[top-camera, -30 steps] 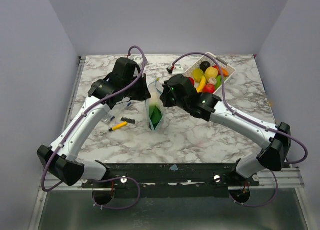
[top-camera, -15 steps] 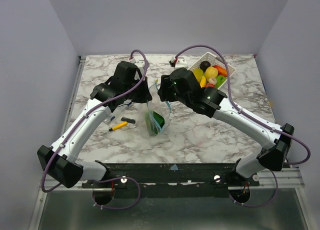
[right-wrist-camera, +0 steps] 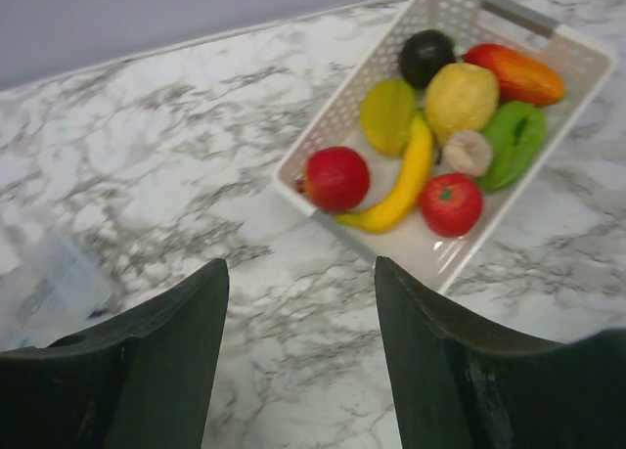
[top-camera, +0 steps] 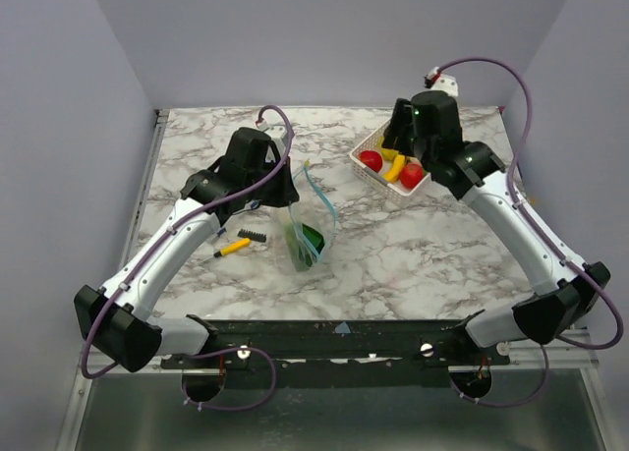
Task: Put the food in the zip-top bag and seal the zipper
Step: Pick up the fake fruit from the bin.
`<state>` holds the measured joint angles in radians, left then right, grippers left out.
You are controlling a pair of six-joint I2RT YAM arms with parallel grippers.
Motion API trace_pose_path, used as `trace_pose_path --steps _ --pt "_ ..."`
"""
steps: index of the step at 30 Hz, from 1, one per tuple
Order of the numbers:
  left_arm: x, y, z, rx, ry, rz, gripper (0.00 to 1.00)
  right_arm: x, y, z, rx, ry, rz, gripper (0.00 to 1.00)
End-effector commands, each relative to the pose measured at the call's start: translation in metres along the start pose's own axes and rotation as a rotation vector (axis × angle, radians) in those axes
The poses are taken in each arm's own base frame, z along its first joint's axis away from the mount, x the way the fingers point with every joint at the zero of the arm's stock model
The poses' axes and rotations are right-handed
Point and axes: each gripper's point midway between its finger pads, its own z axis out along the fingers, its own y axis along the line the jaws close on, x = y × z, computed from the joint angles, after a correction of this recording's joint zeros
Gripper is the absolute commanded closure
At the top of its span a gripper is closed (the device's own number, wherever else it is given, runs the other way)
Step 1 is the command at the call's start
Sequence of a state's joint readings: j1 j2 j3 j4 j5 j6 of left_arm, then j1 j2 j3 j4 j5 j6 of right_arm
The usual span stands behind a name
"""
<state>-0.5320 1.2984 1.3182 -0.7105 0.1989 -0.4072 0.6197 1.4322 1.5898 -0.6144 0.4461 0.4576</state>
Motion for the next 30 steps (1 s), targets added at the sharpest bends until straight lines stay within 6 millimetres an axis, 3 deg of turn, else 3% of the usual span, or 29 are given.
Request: trace_pose_path --steps 1,8,15,21,30 --pt "-0.008 -0.006 -0.008 0.032 -0.056 0.028 1.0 0.008 -0.052 0.042 0.07 0.059 0.057 0.35" --pt "-0.002 -0.013 -0.005 0.076 -0.038 0.019 1.0 0.025 -0.126 0.126 0.271 0.105 0.051 0.32" --pt "0.003 -0.017 0.0 0.107 -0.009 0.008 1.0 0.05 -0.165 0.193 0.426 0.18 -0.002 0.22" --pt "0.004 -0.018 0.002 0.117 0.003 0.005 1.0 0.06 -0.176 0.228 0.466 0.19 -0.054 0.15" --pt "0.006 -0.02 0.005 0.131 0.016 0.003 1.0 0.07 -0.2 0.252 0.532 0.182 -0.106 0.15"
